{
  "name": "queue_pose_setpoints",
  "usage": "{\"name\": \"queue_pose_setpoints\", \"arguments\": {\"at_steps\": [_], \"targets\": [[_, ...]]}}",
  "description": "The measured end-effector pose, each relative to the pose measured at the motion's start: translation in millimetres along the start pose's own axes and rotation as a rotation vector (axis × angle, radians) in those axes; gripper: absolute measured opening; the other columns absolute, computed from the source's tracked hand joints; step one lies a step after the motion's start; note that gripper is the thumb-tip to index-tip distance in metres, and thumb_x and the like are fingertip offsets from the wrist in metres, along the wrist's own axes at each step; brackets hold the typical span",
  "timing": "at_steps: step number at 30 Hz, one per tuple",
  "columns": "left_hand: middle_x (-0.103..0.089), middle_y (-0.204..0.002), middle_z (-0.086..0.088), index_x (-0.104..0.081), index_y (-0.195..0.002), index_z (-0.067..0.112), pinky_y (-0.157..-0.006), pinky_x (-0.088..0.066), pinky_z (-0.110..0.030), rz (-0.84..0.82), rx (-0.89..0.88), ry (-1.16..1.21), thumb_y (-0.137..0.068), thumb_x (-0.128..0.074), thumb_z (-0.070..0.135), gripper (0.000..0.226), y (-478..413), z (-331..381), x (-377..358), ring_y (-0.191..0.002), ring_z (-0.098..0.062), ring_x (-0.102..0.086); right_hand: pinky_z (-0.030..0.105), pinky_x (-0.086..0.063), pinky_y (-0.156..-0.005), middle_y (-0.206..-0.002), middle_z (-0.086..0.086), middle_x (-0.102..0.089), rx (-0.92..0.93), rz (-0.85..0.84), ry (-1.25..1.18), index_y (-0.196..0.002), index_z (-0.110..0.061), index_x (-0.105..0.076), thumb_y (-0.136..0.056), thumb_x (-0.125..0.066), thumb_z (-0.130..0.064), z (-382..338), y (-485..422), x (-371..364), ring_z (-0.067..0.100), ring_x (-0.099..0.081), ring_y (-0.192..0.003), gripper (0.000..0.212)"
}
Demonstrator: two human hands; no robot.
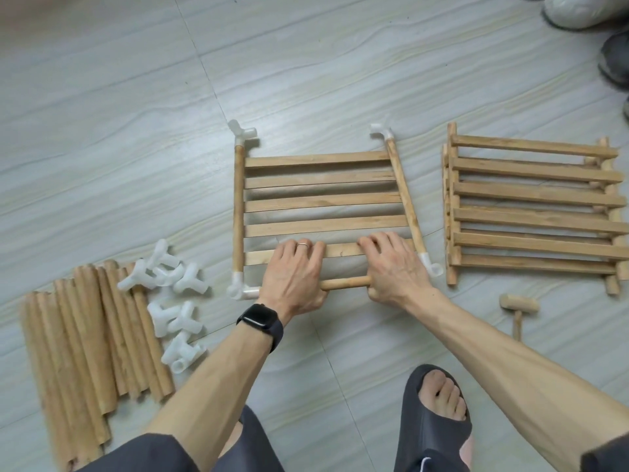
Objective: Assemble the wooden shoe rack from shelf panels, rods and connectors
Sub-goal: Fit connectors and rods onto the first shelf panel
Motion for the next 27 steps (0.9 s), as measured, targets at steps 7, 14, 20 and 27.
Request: {"name": "queue_pose_setpoints", "arguments": {"at_steps": [7, 14, 20, 27], "targets": [[-0.058, -0.107, -0.011, -0.05, -0.119, 0.01, -0.092, -0.041, -0.042, -0.077, 0.135, 0.004, -0.068, -0.051, 0.021, 0.053, 11, -18, -3, -0.098, -0.035, -0.053, 0.039, -0.052, -0.083, -0.117, 0.007, -0.058, -0.042, -0.04, -0.015, -0.125, -0.011, -0.055, -0.062, -0.078, -0.012, 8, 10, -4, 0.029, -0.054, -0.102, 0.067], [-0.062, -0.102, -0.01, -0.051, -0.119, 0.008, -0.086, -0.044, -0.039, -0.086, 0.092, -0.022, -0.071, -0.051, 0.023, 0.05, 3, -17, 2, -0.091, -0.033, -0.057, 0.041, -0.05, -0.079, -0.098, 0.007, -0.062, -0.014, 0.023, 0.031, -0.11, -0.013, -0.058, -0.065, -0.073, -0.018, 14, 6, 2, 0.03, -0.056, -0.087, 0.047], [-0.061, -0.097, -0.007, -0.05, -0.114, 0.011, -0.078, -0.039, -0.038, -0.067, 0.105, -0.037, -0.074, -0.05, 0.023, 0.041, -9, -20, 14, -0.085, -0.031, -0.056, 0.039, -0.045, -0.079, -0.098, 0.006, -0.063, -0.015, 0.03, 0.09, -0.109, -0.015, -0.057, -0.066, -0.072, -0.022, 20, -8, 15, 0.029, -0.056, -0.088, 0.045], [-0.051, -0.128, -0.012, -0.037, -0.135, 0.008, -0.091, -0.044, -0.04, -0.271, 0.17, 0.066, -0.085, -0.067, 0.041, 0.067, -4, 11, -2, -0.113, -0.033, -0.051, 0.04, -0.032, -0.115, -0.145, 0.008, -0.043, -0.132, -0.125, 0.147, -0.147, -0.017, -0.038, -0.077, -0.069, -0.013, 16, -5, 4, 0.03, -0.034, -0.141, 0.077]]}}
Point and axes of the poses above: each hand's wrist, its own y-axis away from the middle knuckle, its own x-axis out of the back of the hand, z = x × y, the point moved 2 cm from there along -y, towards the middle knuckle
